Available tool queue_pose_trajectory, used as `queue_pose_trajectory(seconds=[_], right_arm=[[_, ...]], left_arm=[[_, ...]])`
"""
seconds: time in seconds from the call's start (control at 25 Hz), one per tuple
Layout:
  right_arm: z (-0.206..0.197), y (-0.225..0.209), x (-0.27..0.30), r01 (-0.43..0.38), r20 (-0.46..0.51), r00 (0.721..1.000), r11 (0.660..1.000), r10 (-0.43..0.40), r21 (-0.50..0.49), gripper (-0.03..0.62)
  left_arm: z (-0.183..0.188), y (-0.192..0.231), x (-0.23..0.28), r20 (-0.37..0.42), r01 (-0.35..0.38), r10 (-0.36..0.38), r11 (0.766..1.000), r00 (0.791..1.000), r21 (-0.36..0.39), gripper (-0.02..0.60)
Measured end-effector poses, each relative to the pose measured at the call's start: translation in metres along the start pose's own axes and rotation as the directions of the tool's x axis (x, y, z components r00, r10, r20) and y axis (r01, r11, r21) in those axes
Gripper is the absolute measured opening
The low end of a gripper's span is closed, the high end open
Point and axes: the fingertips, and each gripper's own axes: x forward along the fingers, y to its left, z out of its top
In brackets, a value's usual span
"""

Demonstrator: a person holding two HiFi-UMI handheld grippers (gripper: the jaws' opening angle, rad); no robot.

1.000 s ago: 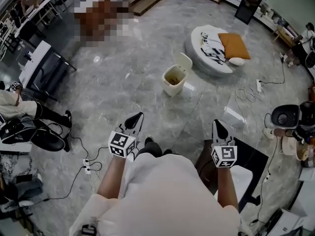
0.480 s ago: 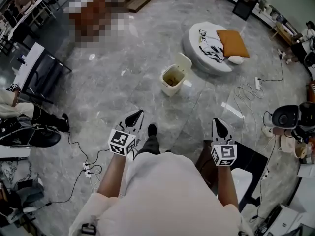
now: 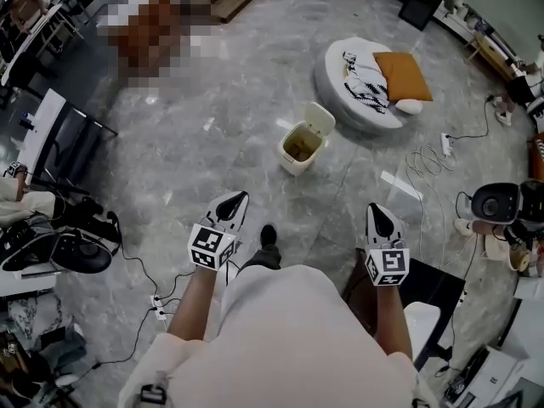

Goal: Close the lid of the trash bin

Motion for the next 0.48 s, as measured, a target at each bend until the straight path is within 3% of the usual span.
queue_pose_trajectory(seconds=[0.48], right_arm=[[0.03, 0.019, 0.076, 0.053, -0.045, 0.998, 0.999, -0.053, -0.014, 0.031]], left_arm=[[0.016, 0.077, 0.046, -0.031, 0.098, -0.097, 0.995, 0.995, 0.031, 0.017]])
